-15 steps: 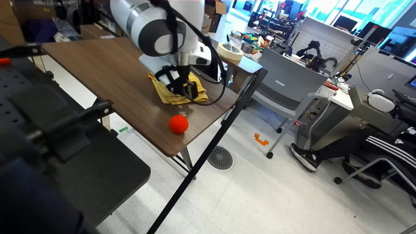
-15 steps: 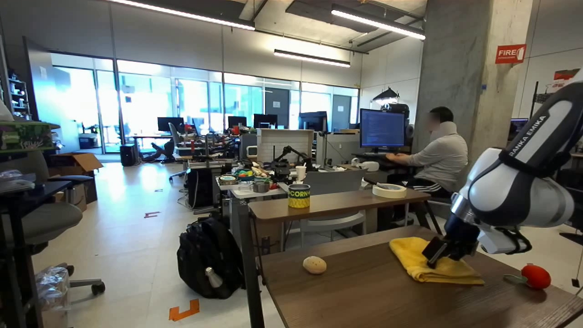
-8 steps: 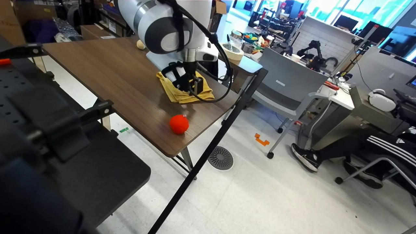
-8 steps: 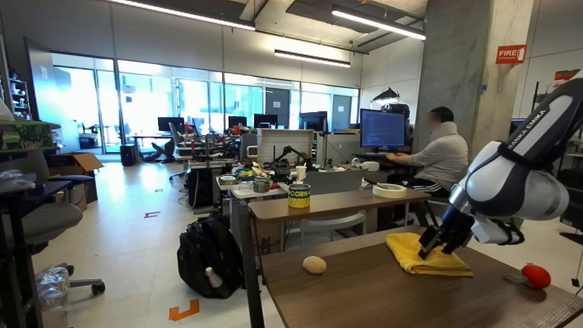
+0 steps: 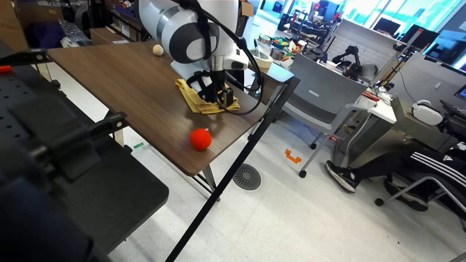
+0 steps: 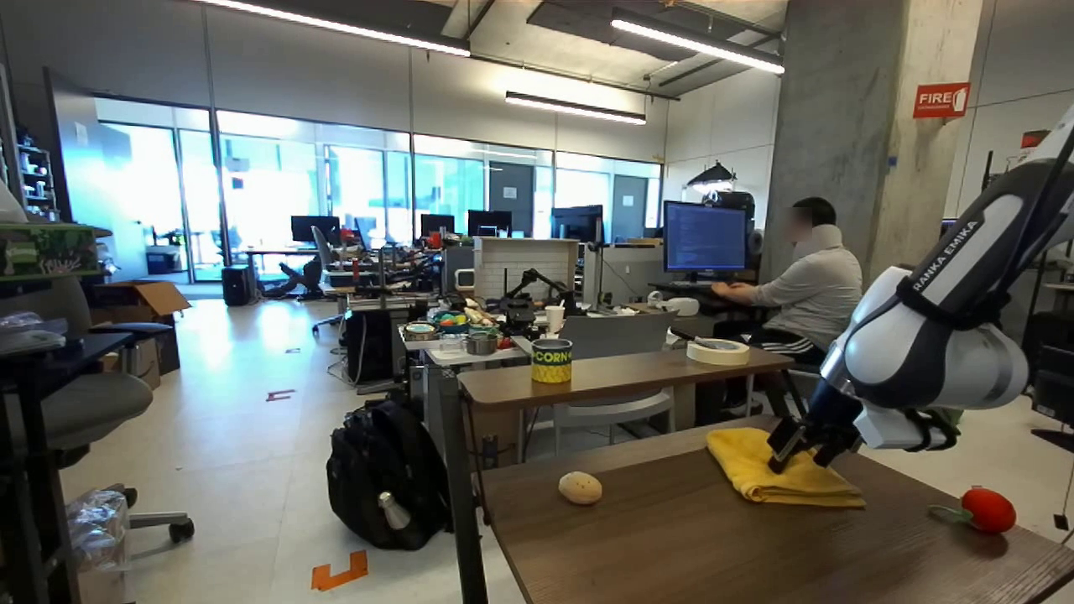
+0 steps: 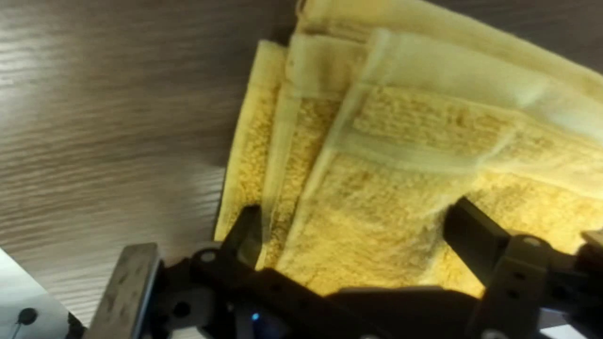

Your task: Move the potato to the left, wipe the table with the yellow towel, move the red plush toy to the left, wipe the right side of the table with the towel, move the potato and red toy to the right, wipe the left side of the table

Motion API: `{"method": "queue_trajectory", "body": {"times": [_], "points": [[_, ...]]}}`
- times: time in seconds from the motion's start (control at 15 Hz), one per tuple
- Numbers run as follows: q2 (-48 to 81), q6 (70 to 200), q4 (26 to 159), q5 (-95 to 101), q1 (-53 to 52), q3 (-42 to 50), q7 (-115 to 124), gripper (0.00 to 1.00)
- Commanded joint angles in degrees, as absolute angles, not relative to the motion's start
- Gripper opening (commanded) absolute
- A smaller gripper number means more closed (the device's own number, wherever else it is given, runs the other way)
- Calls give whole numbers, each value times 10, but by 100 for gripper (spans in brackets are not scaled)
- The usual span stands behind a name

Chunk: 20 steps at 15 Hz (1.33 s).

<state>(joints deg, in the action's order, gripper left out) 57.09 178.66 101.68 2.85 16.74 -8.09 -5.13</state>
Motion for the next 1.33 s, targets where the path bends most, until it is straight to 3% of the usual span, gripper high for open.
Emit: {"method": "queue_trajectory", "body": {"times": [0.0, 0.33, 0.47, 0.53, 0.6, 1.27], "points": [[605, 1751, 986, 15, 201, -94, -63, 100], [586, 1767, 1000, 15, 191, -85, -59, 100], [577, 1725, 998, 14, 138, -47, -36, 100], [574, 1674, 1001, 17, 135, -61, -43, 100], [581, 1735, 998, 14, 161, -66, -57, 100], [591, 1645, 953, -2, 132, -57, -42, 100]]}}
